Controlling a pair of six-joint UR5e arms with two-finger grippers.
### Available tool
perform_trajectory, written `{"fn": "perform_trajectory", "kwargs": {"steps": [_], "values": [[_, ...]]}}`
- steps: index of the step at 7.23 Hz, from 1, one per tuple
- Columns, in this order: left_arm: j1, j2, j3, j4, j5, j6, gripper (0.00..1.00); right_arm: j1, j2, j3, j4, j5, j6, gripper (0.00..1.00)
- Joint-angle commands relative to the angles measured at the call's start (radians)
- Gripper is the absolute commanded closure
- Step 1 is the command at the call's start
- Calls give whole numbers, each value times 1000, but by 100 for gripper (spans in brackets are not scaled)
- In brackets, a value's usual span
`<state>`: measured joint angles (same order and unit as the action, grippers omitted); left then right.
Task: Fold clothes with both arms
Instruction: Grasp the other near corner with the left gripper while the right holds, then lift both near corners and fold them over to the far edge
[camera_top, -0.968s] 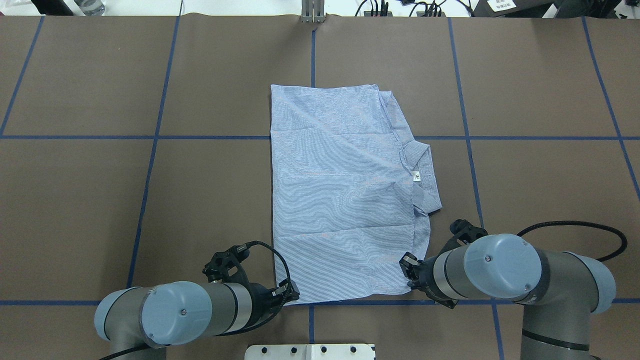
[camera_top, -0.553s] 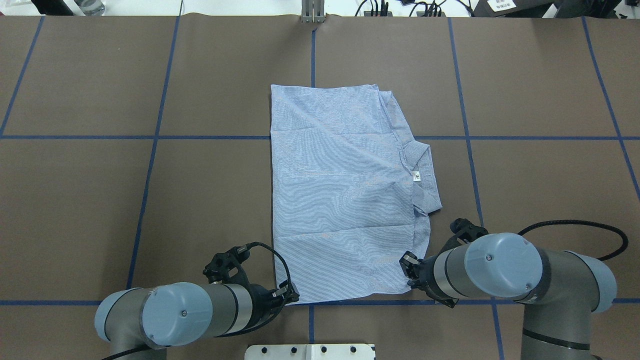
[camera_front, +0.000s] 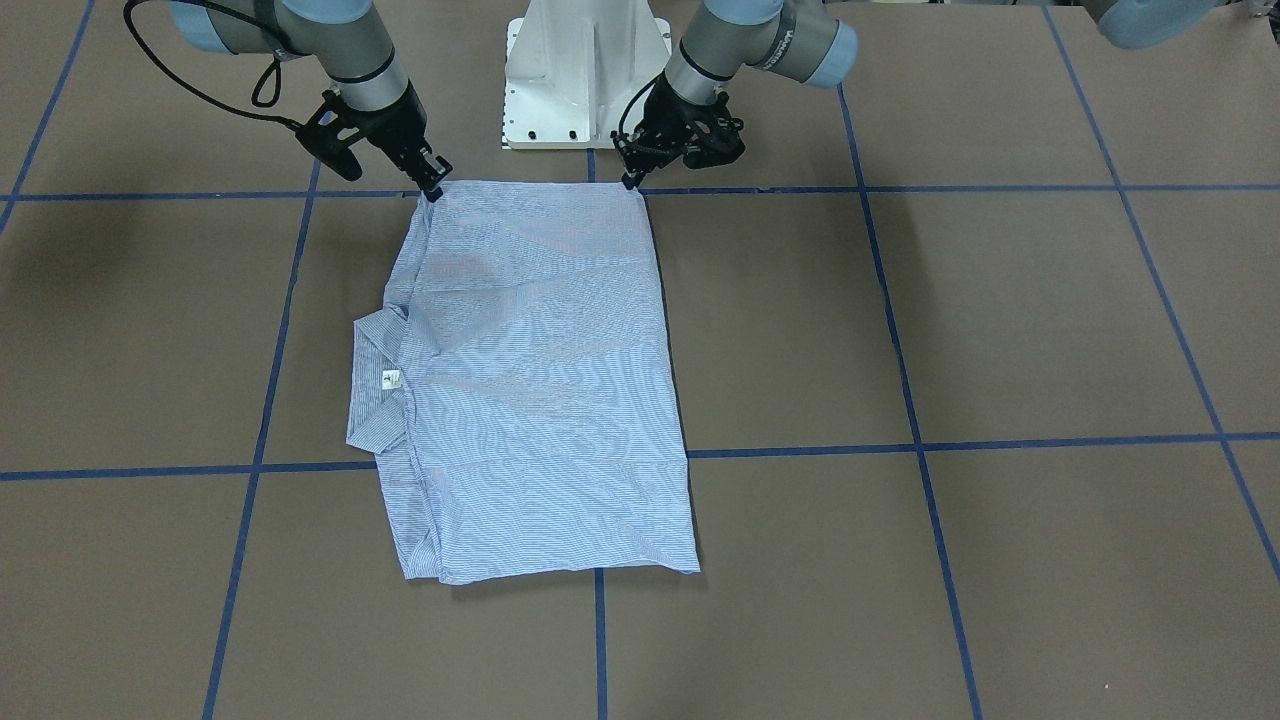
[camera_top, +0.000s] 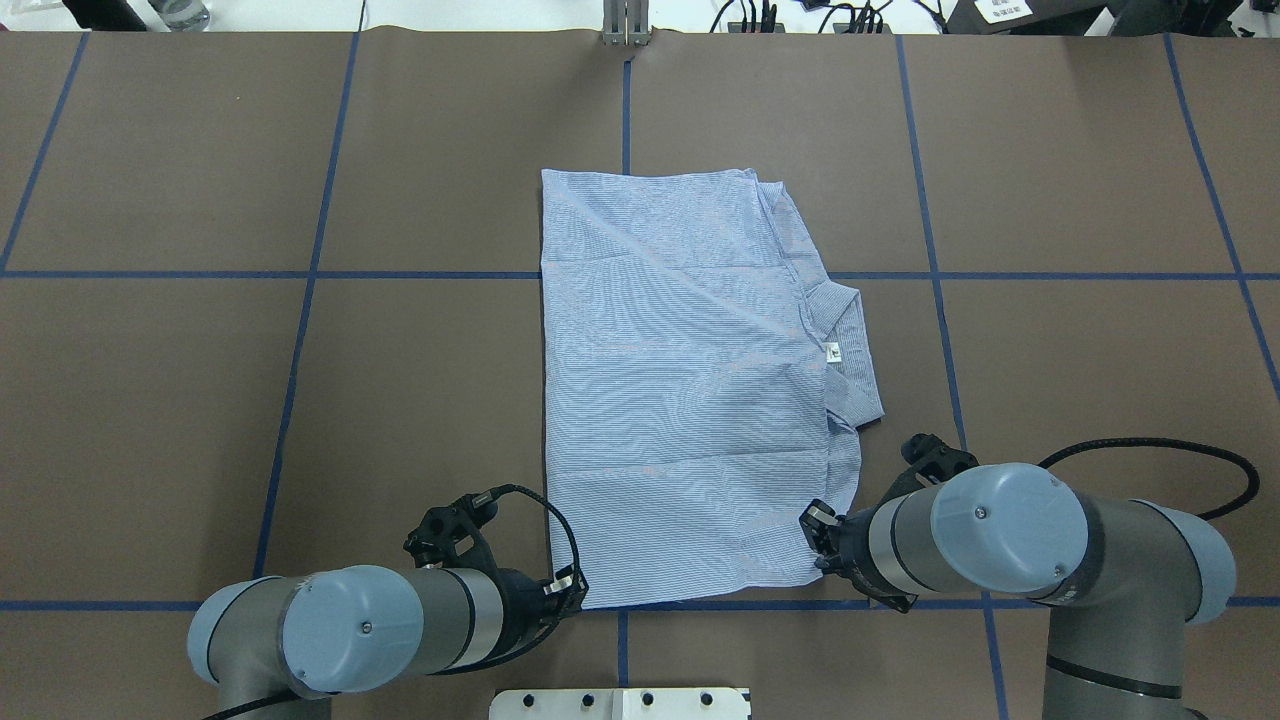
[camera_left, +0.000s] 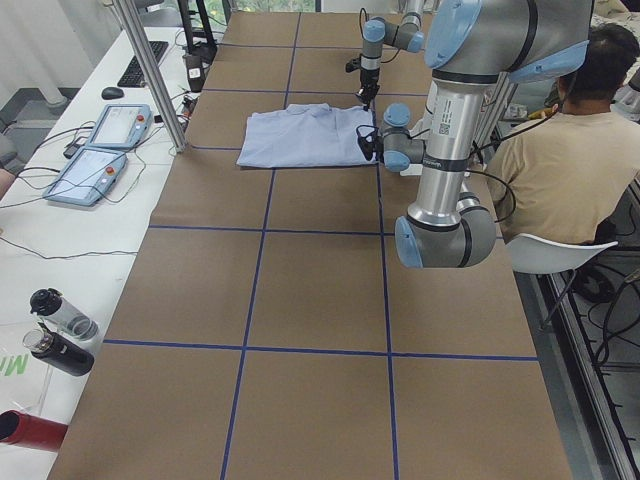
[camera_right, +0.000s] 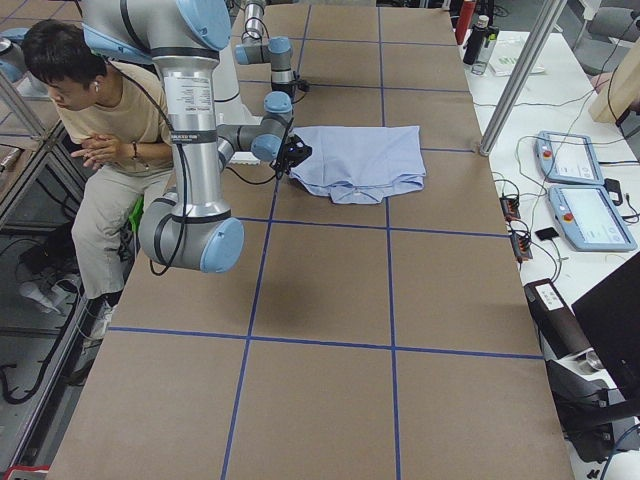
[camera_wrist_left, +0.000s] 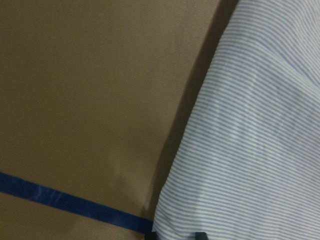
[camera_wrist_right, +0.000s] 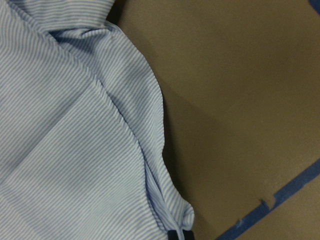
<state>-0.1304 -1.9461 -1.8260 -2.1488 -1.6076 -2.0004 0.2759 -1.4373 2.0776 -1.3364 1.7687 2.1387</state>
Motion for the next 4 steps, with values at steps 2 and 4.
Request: {"fn": "perform_trajectory", "kwargs": {"steps": [2,4], "values": [[-3,9,-35,3,-2,-3,100,8,0,13,-4,0,3,100],[-12,74,-187,3,-9,0,100,12,0,115,-106,0,10,100]]}}
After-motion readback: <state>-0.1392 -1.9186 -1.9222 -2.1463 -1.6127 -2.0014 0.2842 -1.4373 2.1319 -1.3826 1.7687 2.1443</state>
